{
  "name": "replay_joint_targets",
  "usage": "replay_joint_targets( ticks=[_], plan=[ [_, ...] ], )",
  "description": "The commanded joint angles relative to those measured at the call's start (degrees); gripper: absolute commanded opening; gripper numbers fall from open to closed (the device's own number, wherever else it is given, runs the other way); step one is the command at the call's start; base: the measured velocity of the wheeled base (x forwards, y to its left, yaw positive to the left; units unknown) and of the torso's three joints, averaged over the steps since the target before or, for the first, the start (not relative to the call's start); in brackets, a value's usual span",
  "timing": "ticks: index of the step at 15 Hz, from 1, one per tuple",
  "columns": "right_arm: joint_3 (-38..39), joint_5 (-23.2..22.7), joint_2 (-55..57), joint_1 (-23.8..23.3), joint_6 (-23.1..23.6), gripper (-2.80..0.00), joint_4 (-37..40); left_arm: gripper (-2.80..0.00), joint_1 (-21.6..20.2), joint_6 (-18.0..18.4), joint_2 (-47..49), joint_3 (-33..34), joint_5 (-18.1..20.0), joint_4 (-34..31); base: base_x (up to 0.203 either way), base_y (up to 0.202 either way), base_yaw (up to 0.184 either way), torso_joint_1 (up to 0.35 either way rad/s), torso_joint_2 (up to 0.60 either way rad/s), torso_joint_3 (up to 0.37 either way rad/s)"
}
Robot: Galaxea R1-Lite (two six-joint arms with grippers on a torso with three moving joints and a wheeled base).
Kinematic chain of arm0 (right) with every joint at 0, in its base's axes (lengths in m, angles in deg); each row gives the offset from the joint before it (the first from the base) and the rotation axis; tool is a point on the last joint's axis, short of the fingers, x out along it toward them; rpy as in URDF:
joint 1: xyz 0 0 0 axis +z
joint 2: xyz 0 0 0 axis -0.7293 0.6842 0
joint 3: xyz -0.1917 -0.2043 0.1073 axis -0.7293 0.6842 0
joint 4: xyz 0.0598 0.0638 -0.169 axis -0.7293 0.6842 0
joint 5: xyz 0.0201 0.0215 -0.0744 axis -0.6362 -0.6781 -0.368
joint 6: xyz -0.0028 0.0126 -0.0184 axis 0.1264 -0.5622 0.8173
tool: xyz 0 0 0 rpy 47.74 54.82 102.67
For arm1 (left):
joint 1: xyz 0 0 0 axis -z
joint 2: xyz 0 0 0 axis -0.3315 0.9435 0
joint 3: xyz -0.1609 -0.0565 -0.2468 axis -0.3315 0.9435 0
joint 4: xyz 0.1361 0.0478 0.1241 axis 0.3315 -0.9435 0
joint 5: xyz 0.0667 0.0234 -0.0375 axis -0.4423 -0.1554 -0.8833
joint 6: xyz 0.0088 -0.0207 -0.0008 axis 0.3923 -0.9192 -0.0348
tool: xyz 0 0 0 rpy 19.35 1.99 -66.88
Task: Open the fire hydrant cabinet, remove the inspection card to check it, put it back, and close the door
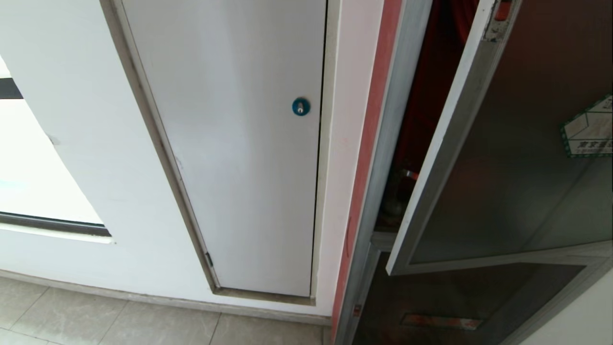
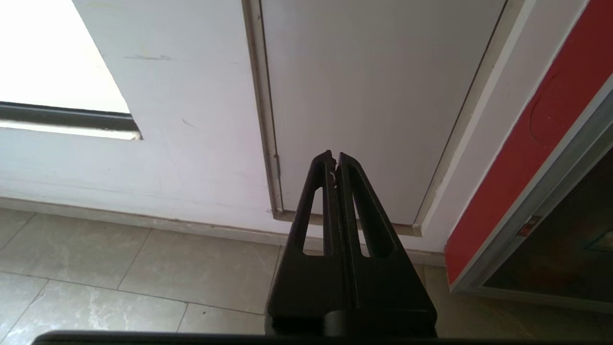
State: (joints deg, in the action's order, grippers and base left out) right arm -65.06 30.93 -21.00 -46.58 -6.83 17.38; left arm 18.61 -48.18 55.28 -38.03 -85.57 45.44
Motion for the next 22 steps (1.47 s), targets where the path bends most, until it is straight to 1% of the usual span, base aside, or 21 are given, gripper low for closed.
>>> replay_joint_targets(
  ticks=[1,4,22],
  plan=[
    [0.0,0.0,0.1,0.0,-0.1,-2.80,0.0,-2.80,0.0,0.0,0.1,0.0,0.0,0.0,0.194,0.000,-0.002,-0.001,0.01,0.002],
    [0.0,0.0,0.1,0.0,0.0,-2.80,0.0,-2.80,0.0,-0.1,0.1,0.0,0.0,0.0,0.175,0.000,-0.001,0.005,0.00,0.003],
    [0.0,-0.2,0.1,0.0,0.1,-2.80,0.0,-2.80,0.0,-0.1,0.1,0.1,0.0,0.0,0.000,0.000,0.000,-0.002,0.00,0.001]
  ],
)
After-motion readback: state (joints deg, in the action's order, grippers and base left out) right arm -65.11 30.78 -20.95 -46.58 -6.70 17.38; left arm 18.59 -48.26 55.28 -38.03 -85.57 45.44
